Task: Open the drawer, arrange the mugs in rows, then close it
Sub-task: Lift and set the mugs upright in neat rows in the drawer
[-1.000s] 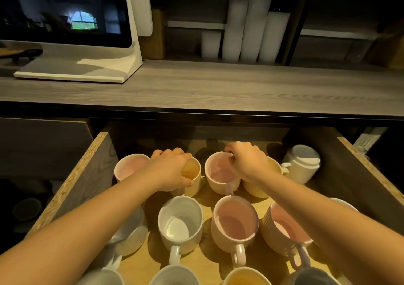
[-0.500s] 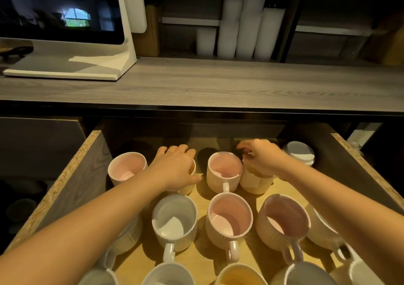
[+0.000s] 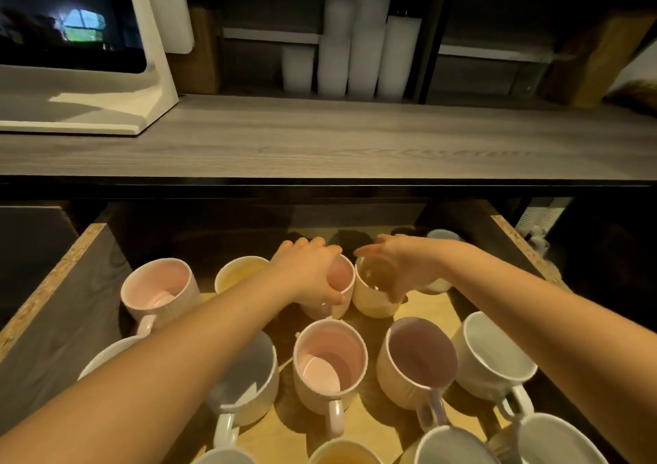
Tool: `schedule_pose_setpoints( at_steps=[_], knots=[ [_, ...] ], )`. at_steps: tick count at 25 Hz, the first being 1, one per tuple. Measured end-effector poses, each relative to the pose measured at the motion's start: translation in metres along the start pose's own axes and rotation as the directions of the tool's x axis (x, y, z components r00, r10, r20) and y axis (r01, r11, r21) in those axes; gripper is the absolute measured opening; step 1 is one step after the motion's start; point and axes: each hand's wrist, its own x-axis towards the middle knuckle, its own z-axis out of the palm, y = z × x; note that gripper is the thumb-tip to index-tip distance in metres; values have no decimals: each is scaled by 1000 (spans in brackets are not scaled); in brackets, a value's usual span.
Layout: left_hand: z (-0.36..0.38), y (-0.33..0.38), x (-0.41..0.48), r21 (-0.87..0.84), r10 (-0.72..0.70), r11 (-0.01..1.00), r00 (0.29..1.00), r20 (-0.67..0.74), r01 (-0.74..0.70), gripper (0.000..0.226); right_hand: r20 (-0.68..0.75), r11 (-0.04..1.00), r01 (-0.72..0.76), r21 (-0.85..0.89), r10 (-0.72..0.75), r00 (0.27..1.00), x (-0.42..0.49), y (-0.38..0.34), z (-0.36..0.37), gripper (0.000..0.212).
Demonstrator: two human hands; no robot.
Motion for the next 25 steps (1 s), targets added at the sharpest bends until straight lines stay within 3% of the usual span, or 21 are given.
schedule_pose_setpoints(
  at_steps=[7, 10, 14, 19, 21, 23, 25],
  knots=[
    [-1, -1, 5, -7, -17, 1000, 999, -28, 17, 76, -192, 972, -227, -66, 211, 959, -4, -7, -6, 68],
    [0, -1, 6, -23, -16, 1000, 1000, -26, 15, 75, -249, 954, -299, -39, 280, 927, -9, -9, -6, 71],
    [1, -1, 6, -16, -15, 1000, 999, -28, 15, 75, -295, 928, -350, -129, 301, 907, -9, -12, -1, 71],
    [5, -1, 4, 15, -21, 1000, 1000, -19, 22, 75, -293, 927, -357, -114, 312, 904, -9, -10, 6, 67],
    [6, 0, 2, 28, -27, 999, 1000, -7, 27, 75, -271, 944, -330, -21, 312, 910, -14, -2, 4, 62],
    [6, 3, 2, 32, -16, 999, 1000, -4, 16, 74, -232, 954, -280, 104, 297, 926, -21, 15, 0, 51],
    [3, 9, 2, 5, 16, 1000, 1000, -7, -16, 73, -241, 962, -246, 119, 268, 933, -29, 37, -1, 34]
  ],
)
